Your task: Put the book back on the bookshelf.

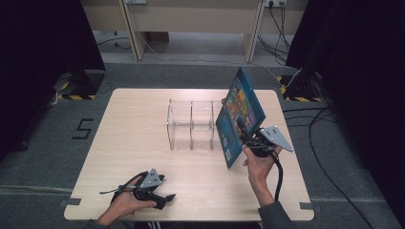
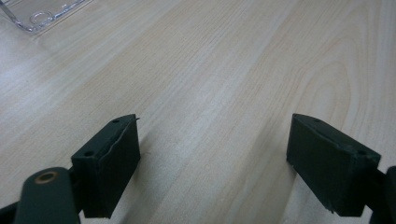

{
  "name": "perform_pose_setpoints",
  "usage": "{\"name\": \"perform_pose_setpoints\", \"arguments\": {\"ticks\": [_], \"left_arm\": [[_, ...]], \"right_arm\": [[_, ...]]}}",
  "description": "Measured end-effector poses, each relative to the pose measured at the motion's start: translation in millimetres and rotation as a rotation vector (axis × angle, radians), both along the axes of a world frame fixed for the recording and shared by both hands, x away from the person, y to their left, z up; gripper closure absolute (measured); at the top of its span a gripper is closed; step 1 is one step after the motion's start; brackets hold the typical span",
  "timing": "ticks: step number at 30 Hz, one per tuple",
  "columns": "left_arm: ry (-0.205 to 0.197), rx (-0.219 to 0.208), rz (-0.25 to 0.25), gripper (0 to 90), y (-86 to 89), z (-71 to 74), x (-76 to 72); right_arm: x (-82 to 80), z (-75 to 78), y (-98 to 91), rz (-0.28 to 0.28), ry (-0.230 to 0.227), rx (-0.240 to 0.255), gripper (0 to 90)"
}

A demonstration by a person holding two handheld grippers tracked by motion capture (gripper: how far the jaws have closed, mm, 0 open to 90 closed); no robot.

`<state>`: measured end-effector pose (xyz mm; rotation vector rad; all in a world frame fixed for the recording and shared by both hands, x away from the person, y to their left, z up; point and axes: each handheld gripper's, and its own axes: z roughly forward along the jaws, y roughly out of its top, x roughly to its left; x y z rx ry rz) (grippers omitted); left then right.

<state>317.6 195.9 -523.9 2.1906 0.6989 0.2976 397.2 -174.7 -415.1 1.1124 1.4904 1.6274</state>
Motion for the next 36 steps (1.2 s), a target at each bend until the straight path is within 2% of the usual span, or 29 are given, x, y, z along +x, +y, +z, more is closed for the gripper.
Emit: {"name": "perform_pose_setpoints", "arguments": {"ticks": [6,13,20,22,36], "left_arm": [[0.000,-0.002,0.001,16.2,-0.1,-0.1,-0.1],[0.000,0.000,0.000,16.2,0.0,0.0,0.0],[0.001,0.001,-0.013,16.2,0.8,0.1,0.8],[0.002,0.002,-0.011,16.1,0.5,0.3,0.8],[0.006,0.007,-0.017,14.3,0.0,0.4,0.6]], "right_arm": [[-7.7,2.5,-3.1,0.033,0.013,-0.021,59.1],[-18.5,1.1,-8.5,0.065,0.036,-0.011,53.4],[-31.2,-3.2,-14.0,0.133,0.064,-0.034,48.5],[-33.1,-4.6,-16.6,0.133,0.071,-0.046,47.5],[-54.3,-20.4,-35.5,0.149,0.114,-0.044,43.3]]}}
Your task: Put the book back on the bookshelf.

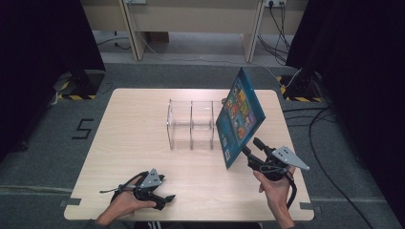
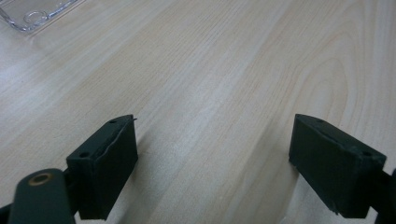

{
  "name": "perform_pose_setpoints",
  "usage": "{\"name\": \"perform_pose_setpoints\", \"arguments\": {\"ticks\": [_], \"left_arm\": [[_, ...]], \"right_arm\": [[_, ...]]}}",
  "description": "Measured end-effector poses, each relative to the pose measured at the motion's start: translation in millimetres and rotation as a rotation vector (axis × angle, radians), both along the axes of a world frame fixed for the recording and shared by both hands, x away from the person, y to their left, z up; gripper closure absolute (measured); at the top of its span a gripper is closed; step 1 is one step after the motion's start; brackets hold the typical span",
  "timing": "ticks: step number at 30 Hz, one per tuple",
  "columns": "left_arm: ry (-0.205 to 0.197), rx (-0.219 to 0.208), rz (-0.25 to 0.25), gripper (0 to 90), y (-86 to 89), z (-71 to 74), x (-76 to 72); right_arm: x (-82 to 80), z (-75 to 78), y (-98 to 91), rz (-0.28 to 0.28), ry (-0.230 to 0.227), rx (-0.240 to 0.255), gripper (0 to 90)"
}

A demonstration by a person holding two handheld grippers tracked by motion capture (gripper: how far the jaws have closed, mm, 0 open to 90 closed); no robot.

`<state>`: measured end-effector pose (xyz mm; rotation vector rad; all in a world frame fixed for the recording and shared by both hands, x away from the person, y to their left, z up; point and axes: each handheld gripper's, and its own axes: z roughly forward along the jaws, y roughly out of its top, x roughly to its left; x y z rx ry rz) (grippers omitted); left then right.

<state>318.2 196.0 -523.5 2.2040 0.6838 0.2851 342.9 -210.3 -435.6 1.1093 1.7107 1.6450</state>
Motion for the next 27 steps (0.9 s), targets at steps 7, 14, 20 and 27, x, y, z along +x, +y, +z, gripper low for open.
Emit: {"name": "perform_pose_setpoints", "arguments": {"ticks": [7,14,20,27], "left_arm": [[0.002,0.004,0.003,13.9,-0.1,0.1,-0.1],[0.002,0.004,-0.004,13.2,0.3,0.0,-0.1],[0.003,0.005,-0.003,13.2,0.4,0.1,-0.2],[0.003,0.005,-0.005,13.2,0.6,0.1,-0.3]], "right_arm": [[-7.1,-4.1,-3.0,0.008,0.011,-0.004,42.0],[-13.5,-7.9,-9.4,-0.003,0.022,0.002,40.1],[-16.8,-10.6,-14.0,-0.013,0.031,0.005,38.2],[-20.5,-15.4,-18.2,-0.015,0.043,0.011,34.1]]}}
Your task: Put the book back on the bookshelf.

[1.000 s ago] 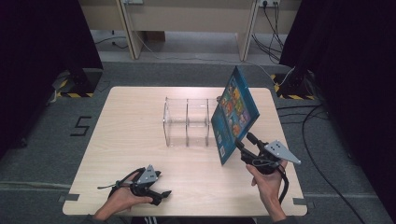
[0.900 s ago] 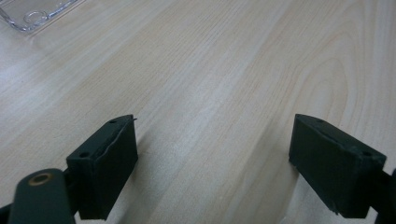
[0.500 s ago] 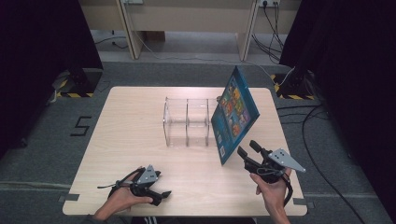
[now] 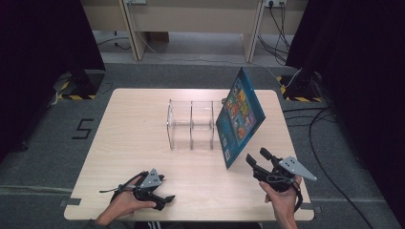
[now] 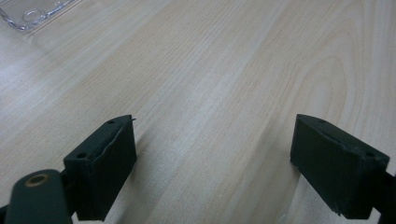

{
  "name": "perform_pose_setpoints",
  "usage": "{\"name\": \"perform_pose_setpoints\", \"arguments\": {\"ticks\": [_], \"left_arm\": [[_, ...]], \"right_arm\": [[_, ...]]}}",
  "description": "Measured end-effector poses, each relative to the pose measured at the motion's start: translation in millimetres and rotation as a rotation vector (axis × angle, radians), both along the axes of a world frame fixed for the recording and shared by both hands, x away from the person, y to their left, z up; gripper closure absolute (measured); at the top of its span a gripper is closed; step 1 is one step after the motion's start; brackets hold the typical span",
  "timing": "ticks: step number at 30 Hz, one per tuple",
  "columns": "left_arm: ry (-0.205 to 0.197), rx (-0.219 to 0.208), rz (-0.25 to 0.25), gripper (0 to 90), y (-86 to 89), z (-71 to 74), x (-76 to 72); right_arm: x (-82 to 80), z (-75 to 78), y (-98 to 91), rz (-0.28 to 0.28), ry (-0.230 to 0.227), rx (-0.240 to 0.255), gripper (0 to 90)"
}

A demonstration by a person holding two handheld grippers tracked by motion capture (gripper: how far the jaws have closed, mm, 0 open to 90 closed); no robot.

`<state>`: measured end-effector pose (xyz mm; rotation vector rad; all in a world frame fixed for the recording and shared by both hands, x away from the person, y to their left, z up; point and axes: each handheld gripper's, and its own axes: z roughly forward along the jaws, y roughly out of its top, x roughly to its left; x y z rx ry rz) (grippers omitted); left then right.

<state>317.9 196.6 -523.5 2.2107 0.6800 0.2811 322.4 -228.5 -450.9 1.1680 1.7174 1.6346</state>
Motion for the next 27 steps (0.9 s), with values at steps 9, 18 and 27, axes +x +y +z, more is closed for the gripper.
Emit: {"name": "perform_pose_setpoints", "arguments": {"ticks": [9,18,27], "left_arm": [[0.000,0.000,-0.001,13.1,0.3,0.0,-0.1],[-0.002,-0.002,-0.001,13.1,0.5,-0.3,-0.2],[-0.002,-0.003,-0.001,13.1,0.7,-0.4,-0.3]], "right_arm": [[-5.5,-2.0,-2.1,0.007,0.019,0.010,29.7],[-12.4,-3.7,-6.2,0.009,0.021,0.012,28.8],[-18.8,-4.6,-9.9,0.009,0.021,0.011,28.6]]}}
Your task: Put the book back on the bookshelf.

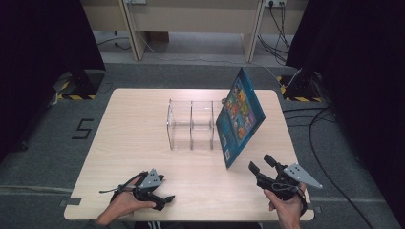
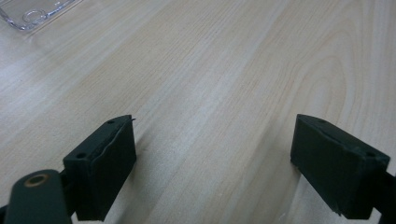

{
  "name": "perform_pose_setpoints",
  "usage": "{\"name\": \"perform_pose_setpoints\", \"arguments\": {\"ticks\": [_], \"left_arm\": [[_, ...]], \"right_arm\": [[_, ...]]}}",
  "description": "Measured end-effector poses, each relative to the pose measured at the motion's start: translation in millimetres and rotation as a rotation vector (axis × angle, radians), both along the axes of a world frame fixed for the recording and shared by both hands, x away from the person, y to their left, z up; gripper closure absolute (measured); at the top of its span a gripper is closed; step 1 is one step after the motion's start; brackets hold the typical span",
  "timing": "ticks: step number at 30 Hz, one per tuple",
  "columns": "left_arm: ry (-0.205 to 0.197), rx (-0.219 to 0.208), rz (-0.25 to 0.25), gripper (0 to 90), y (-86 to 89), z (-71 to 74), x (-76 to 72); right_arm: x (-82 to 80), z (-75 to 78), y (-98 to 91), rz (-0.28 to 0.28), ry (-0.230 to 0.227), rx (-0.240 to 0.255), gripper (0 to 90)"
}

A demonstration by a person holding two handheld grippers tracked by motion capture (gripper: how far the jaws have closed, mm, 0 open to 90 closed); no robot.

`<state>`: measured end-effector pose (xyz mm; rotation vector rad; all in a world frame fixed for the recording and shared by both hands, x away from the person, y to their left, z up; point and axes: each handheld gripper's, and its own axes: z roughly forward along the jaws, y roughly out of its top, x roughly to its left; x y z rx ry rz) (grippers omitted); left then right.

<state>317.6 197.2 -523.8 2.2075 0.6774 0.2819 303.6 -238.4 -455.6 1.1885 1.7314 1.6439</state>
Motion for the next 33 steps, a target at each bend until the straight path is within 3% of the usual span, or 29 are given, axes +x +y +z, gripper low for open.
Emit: {"name": "perform_pose_setpoints", "arguments": {"ticks": [10,21,27,33], "left_arm": [[0.001,0.002,-0.001,13.1,0.4,0.1,-0.3],[0.001,0.002,0.000,13.0,0.6,0.2,-0.6],[0.000,0.001,0.005,12.8,0.6,-0.1,-1.2],[0.000,0.003,0.006,12.8,0.7,0.0,-1.4]], "right_arm": [[-7.9,-4.9,-2.9,0.014,0.018,-0.023,22.2],[-12.9,-19.5,-5.3,0.053,0.104,-0.066,17.3],[-16.5,-29.2,-3.6,0.058,0.169,-0.135,15.9],[-18.1,-32.5,-3.4,0.061,0.202,-0.140,15.8]]}}
